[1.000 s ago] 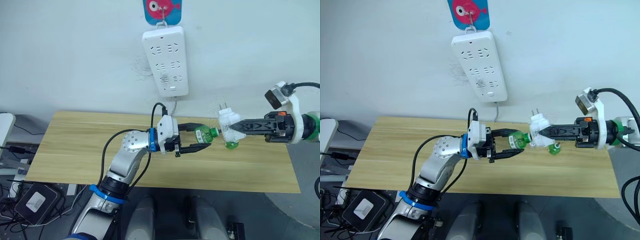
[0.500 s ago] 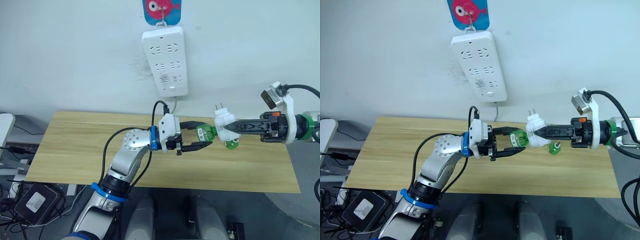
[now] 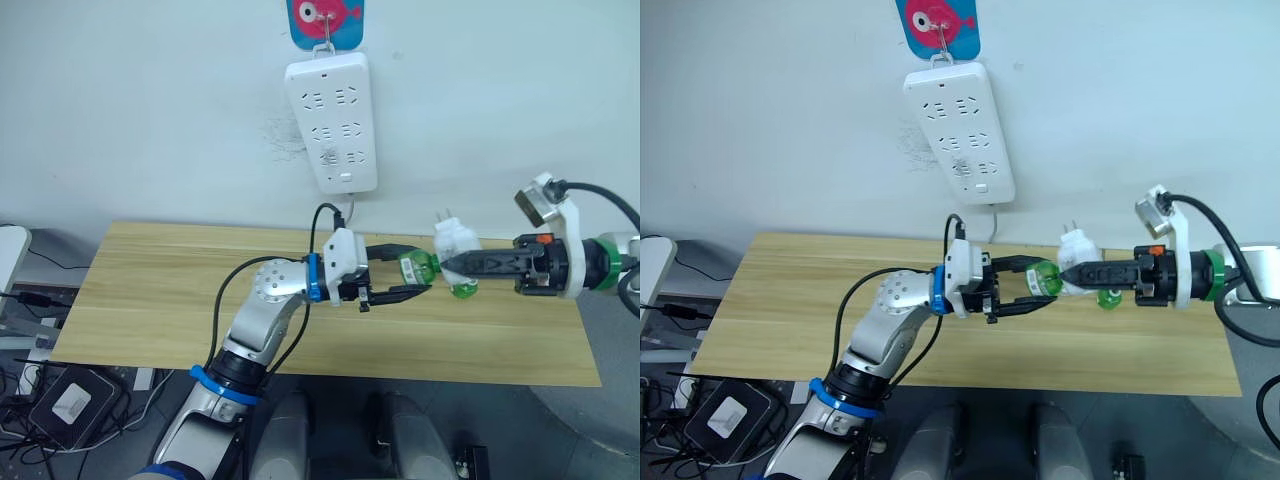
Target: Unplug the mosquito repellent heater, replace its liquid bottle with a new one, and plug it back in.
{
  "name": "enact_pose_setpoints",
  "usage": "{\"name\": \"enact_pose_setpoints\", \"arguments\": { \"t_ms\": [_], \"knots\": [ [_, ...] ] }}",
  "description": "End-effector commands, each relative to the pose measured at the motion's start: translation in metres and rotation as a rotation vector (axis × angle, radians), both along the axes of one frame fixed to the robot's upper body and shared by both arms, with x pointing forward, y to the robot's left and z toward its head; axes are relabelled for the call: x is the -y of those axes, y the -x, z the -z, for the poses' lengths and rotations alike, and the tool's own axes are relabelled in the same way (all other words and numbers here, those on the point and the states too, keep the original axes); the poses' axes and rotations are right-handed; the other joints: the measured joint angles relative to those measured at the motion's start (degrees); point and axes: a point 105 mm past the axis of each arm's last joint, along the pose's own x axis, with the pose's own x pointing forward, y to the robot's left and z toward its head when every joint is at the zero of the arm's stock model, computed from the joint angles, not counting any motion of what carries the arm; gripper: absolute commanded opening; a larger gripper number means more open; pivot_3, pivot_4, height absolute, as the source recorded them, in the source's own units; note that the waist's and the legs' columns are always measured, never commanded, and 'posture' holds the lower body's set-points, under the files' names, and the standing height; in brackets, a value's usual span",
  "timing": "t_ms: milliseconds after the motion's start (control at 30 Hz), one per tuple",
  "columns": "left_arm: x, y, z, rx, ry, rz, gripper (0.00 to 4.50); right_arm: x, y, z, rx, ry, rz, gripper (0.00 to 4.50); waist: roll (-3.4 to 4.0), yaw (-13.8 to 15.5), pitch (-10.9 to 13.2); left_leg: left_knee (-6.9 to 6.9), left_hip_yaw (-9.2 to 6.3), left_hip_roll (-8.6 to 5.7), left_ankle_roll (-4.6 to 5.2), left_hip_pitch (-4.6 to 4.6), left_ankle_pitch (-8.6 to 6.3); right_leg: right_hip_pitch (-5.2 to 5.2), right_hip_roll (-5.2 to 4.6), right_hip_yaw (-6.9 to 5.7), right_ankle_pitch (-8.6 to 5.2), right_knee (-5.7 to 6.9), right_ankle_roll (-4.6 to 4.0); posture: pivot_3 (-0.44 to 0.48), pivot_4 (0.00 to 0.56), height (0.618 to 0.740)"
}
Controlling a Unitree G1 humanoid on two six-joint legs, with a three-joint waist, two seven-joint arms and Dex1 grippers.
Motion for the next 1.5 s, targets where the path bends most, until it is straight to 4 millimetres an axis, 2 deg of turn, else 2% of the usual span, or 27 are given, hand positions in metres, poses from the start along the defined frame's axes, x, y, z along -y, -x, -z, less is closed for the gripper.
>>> {"name": "enact_pose_setpoints", "arguments": {
  "t_ms": [33, 133, 267, 400, 500, 633, 733, 800, 833, 933, 1000, 1200, 1300, 1400, 1500],
  "knots": [
    [-0.001, 0.000, -0.011, 0.035, 0.028, -0.003, 2.26, -0.004, 0.012, -0.009, 0.022, -0.020, -0.058, 4.45, 0.00, 0.00, 0.00, 0.00, 0.01, 0.00, 0.00, 0.01, 0.00, 0.00, 0.00, 0.01, 0.00, 0.01, 0.00, -0.021, 0.284, 0.740],
    [-0.001, -0.002, -0.012, 0.035, 0.029, -0.009, 2.26, -0.005, 0.018, -0.003, 0.015, 0.004, -0.072, 4.45, 0.00, 0.00, 0.00, 0.00, -0.01, 0.01, 0.00, 0.01, 0.00, 0.00, 0.01, -0.01, 0.00, 0.01, 0.00, -0.021, 0.284, 0.740],
    [-0.003, -0.004, -0.014, 0.038, 0.031, -0.020, 2.26, -0.006, 0.042, 0.010, -0.003, 0.075, -0.151, 4.45, 0.00, 0.06, 0.00, -0.01, -0.06, 0.01, 0.00, -0.01, 0.00, 0.00, 0.01, -0.04, 0.00, 0.00, 0.00, -0.021, 0.284, 0.740],
    [-0.008, -0.007, -0.016, 0.039, 0.030, -0.030, 2.26, 0.011, 0.034, 0.025, 0.058, 0.195, -0.097, 4.45, 0.00, 0.09, 0.00, 0.00, -0.04, -0.01, 0.00, -0.01, 0.00, 0.00, 0.01, -0.03, 0.00, -0.01, 0.00, -0.021, 0.284, 0.740],
    [-0.012, -0.006, -0.015, 0.041, 0.018, -0.020, 2.26, 0.034, 0.012, 0.030, 0.104, 0.225, 0.008, 3.58, 0.00, 0.08, 0.00, 0.02, 0.02, -0.01, 0.01, 0.04, 0.01, 0.00, 0.03, -0.02, 0.00, -0.02, 0.01, -0.014, 0.287, 0.740],
    [-0.018, 0.000, -0.015, 0.033, -0.004, 0.022, 2.26, 0.058, -0.018, 0.029, 0.197, 0.265, 0.105, 2.14, 0.01, -0.04, 0.00, -0.01, 0.06, 0.00, 0.01, 0.10, 0.01, 0.00, 0.04, -0.02, 0.00, -0.01, 0.01, -0.011, 0.284, 0.740],
    [-0.022, 0.007, -0.014, 0.028, -0.029, 0.059, 2.26, 0.062, -0.042, 0.019, 0.266, 0.245, 0.140, 1.01, 0.02, -0.67, -0.01, -0.02, 0.12, 0.03, -0.01, 0.14, 0.02, -0.01, 0.05, 0.00, 0.00, -0.01, 0.01, -0.010, 0.282, 0.740],
    [-0.024, 0.010, -0.014, 0.024, -0.037, 0.074, 2.26, 0.058, -0.050, 0.016, 0.285, 0.229, 0.128, 0.26, 0.02, -1.02, -0.01, -0.02, 0.09, 0.05, -0.01, 0.15, 0.02, -0.01, 0.04, 0.02, 0.00, 0.00, 0.01, -0.010, 0.282, 0.740],
    [-0.024, 0.011, -0.015, 0.023, -0.039, 0.079, 2.26, 0.055, -0.053, 0.014, 0.291, 0.216, 0.118, 0.02, 0.01, -1.13, -0.01, -0.04, 0.07, 0.04, -0.01, 0.14, 0.02, -0.01, 0.04, 0.02, 0.00, 0.00, 0.01, -0.010, 0.282, 0.740],
    [-0.023, 0.009, -0.016, 0.024, -0.037, 0.067, 2.26, 0.039, -0.057, 0.013, 0.288, 0.159, 0.080, 0.02, 0.01, -1.19, -0.01, -0.05, 0.02, 0.04, -0.02, 0.12, 0.02, -0.01, 0.03, -0.01, 0.00, 0.01, 0.00, -0.006, 0.278, 0.740],
    [-0.022, 0.005, -0.018, 0.025, -0.030, 0.048, 2.26, 0.024, -0.049, 0.013, 0.267, 0.111, 0.012, 0.02, 0.01, -1.16, -0.01, -0.04, 0.00, 0.03, -0.02, 0.09, 0.02, -0.01, 0.02, -0.02, 0.00, 0.00, 0.00, -0.006, 0.278, 0.740],
    [-0.028, -0.003, -0.018, 0.024, -0.034, -0.006, 2.26, 0.002, -0.002, 0.013, 0.169, 0.045, -0.169, 0.02, 0.01, -0.31, -0.01, -0.01, -0.06, 0.00, -0.02, 0.03, 0.02, -0.01, -0.01, -0.05, 0.00, 0.02, 0.00, 0.013, 0.285, 0.740],
    [-0.030, -0.005, -0.015, 0.023, -0.039, -0.021, 2.26, -0.003, 0.011, 0.007, 0.156, 0.022, -0.211, 0.02, 0.01, -0.05, -0.01, -0.01, -0.02, 0.00, -0.01, 0.06, 0.02, -0.01, -0.01, -0.03, 0.00, 0.04, 0.00, 0.010, 0.286, 0.740],
    [-0.030, -0.005, -0.014, 0.021, -0.040, -0.025, 2.26, -0.008, 0.014, -0.005, 0.171, -0.010, -0.230, 0.02, 0.01, -0.04, -0.01, 0.01, 0.01, 0.01, 0.00, 0.07, 0.01, -0.01, -0.01, 0.00, 0.00, 0.05, 0.00, 0.010, 0.286, 0.740],
    [-0.029, -0.005, -0.014, 0.020, -0.041, -0.024, 2.26, -0.014, 0.008, -0.020, 0.208, -0.038, -0.224, 0.02, 0.01, -0.08, -0.01, 0.01, 0.03, 0.01, 0.00, 0.10, 0.01, -0.01, -0.01, 0.01, 0.00, 0.07, 0.00, 0.010, 0.286, 0.740]
  ]
}}
